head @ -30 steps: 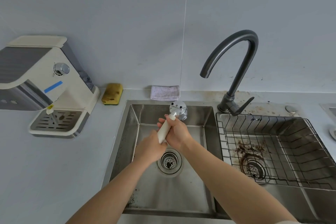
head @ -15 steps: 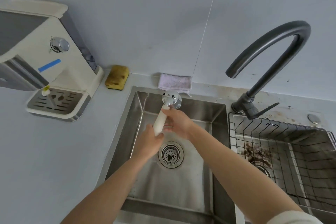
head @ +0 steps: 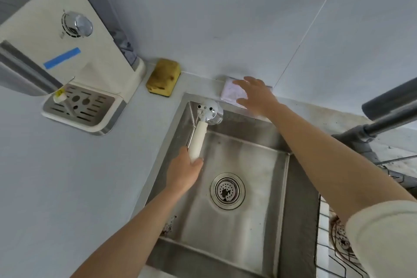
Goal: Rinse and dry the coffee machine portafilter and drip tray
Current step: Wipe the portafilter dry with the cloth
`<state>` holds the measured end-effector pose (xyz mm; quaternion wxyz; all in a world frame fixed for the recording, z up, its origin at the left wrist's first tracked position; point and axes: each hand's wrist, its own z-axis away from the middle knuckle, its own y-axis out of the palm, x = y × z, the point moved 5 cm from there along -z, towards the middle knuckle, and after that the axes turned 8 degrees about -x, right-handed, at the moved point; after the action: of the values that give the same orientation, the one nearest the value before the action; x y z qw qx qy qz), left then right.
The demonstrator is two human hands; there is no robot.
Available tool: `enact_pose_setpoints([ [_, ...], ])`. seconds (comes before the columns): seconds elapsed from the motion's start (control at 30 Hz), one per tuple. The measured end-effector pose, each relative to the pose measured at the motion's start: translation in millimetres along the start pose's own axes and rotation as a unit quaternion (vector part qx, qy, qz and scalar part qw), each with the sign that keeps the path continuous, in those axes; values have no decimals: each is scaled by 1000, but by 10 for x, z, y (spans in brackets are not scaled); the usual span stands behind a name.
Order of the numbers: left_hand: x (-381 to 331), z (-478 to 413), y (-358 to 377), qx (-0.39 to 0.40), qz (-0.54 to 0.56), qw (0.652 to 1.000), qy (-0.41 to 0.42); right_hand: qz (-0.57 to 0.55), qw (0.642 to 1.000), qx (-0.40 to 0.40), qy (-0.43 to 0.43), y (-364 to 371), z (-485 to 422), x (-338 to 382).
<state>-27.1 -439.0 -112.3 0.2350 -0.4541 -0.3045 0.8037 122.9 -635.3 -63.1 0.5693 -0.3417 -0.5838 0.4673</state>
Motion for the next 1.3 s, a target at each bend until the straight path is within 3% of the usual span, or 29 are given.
enact_pose_setpoints([
  [0.2,73,-154,29,-4,-20,1000,14,98,990,76,-70,323,-284,-90],
  [0.53,103,-189,170,17,29,999,-13,152,987,-32,-42,376,-316,-43],
  [0.7,84,-158,182,26,65,997,-11,221,974,-27,-49,390,-273,43],
  [0.97,45,-62,223,110,157,980,-47,178,983,3,-45,407,-250,-84],
  [1.3,3,77,157,234,287,926,-72,243,967,34,-67,328,-213,11],
])
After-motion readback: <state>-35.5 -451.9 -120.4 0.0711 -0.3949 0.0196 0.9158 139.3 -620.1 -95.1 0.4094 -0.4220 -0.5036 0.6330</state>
